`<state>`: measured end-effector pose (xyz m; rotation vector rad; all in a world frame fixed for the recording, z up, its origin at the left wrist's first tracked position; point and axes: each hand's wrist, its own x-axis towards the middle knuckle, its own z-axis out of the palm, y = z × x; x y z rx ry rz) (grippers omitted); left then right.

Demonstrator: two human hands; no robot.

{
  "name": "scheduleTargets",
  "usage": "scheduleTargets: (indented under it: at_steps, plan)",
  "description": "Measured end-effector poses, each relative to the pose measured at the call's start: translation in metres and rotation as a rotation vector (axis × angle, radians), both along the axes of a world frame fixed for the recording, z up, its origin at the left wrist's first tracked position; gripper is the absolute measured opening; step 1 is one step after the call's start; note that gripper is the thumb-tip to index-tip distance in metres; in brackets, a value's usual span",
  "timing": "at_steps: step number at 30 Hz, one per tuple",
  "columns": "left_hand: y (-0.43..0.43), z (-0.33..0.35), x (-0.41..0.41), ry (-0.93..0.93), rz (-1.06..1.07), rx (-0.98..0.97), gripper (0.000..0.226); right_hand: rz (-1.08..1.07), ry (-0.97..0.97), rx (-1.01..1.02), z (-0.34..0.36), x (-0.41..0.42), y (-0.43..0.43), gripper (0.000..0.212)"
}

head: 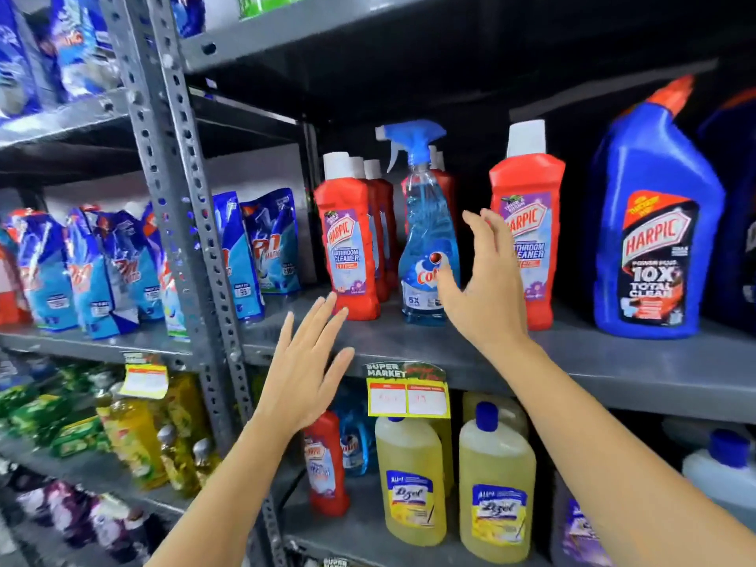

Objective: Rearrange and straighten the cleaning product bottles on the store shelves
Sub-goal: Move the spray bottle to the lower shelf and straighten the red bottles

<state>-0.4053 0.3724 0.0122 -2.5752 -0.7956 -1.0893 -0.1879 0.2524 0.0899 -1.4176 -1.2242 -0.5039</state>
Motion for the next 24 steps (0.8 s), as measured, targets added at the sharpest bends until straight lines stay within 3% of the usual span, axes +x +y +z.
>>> scheduleTargets:
  at_steps: [6, 12, 14, 18, 24]
  plan:
    - [0.02, -0.007, 0.01, 0.018, -0.065, 0.017, 0.054, -0.152, -0.01, -0.243, 0.031, -0.011, 0.029, 0.109]
    - [0.027, -0.001, 0.006, 0.096, -0.088, -0.067, 0.06, -0.203, 0.258, -0.396, 0.031, -0.016, 0.055, 0.137]
    - [0.027, 0.0, 0.006, 0.095, -0.093, -0.072, 0.061, -0.25, 0.302, -0.427, 0.03, -0.015, 0.06, 0.129]
    - [0.022, -0.002, 0.005, 0.081, -0.091, -0.071, 0.064, -0.219, 0.396, -0.397, 0.027, -0.015, 0.065, 0.089]
    - [0.022, -0.004, 0.006, 0.032, -0.109, -0.01, 0.056, -0.211, 0.396, -0.315, 0.025, -0.021, 0.06, 0.079]
